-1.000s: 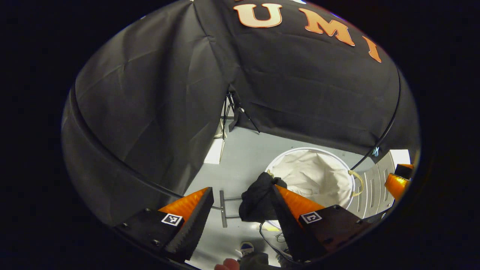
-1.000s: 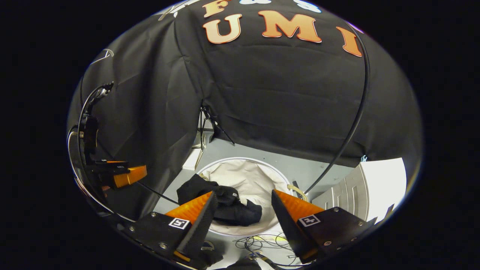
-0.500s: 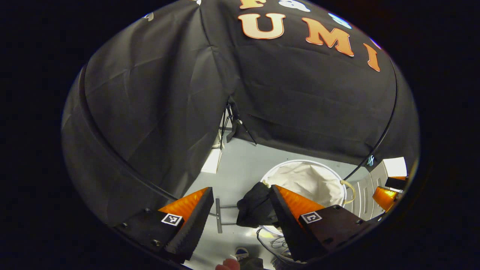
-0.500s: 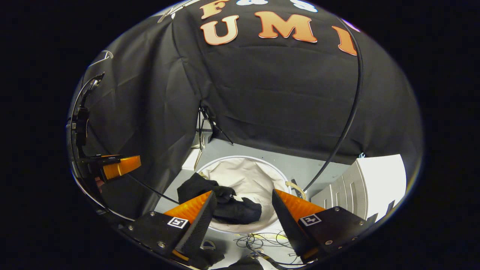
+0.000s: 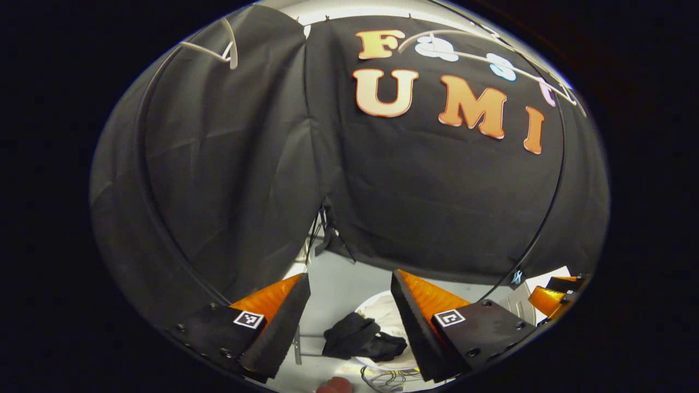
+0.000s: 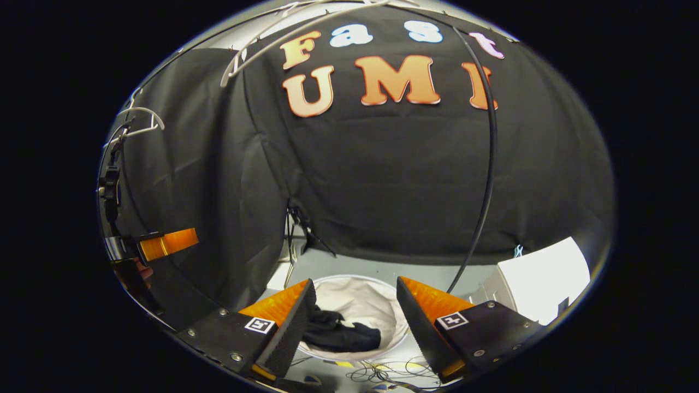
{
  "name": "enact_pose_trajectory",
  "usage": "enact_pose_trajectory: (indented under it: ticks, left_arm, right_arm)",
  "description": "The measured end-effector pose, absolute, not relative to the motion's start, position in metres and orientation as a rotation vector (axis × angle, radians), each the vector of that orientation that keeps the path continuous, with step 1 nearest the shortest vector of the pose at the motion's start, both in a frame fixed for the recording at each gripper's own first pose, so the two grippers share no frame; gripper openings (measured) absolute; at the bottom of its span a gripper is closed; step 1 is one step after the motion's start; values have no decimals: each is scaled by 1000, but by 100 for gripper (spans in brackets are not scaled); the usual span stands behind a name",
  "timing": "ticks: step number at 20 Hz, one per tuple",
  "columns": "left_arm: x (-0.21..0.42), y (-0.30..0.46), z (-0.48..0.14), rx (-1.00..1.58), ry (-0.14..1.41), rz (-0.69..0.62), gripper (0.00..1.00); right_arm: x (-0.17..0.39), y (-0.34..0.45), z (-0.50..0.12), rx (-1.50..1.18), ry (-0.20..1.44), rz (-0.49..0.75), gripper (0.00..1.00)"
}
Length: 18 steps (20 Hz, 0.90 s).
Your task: Grasp the clothes on the hanger with both hands and then place them into the laundry hamper below.
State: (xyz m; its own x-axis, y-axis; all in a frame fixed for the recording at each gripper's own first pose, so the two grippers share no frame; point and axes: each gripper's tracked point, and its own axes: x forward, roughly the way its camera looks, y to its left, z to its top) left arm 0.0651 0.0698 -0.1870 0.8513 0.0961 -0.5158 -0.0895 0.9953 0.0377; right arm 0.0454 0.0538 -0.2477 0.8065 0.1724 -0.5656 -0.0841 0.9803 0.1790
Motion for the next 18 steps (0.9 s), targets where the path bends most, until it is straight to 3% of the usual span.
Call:
enact_pose_trajectory:
  ticks: [11, 17, 18]
  left_arm:
    - [82, 27, -62, -66, 270, 5, 97]
    - [85, 8, -19, -66, 164, -37, 94]
    - [83, 6, -16, -55, 157, -42, 94]
  right_arm:
    - [63, 20, -61, 159, 240, 97, 92]
    - [58, -5, -7, 139, 127, 61, 92]
    - [55, -11, -1, 140, 112, 53, 100]
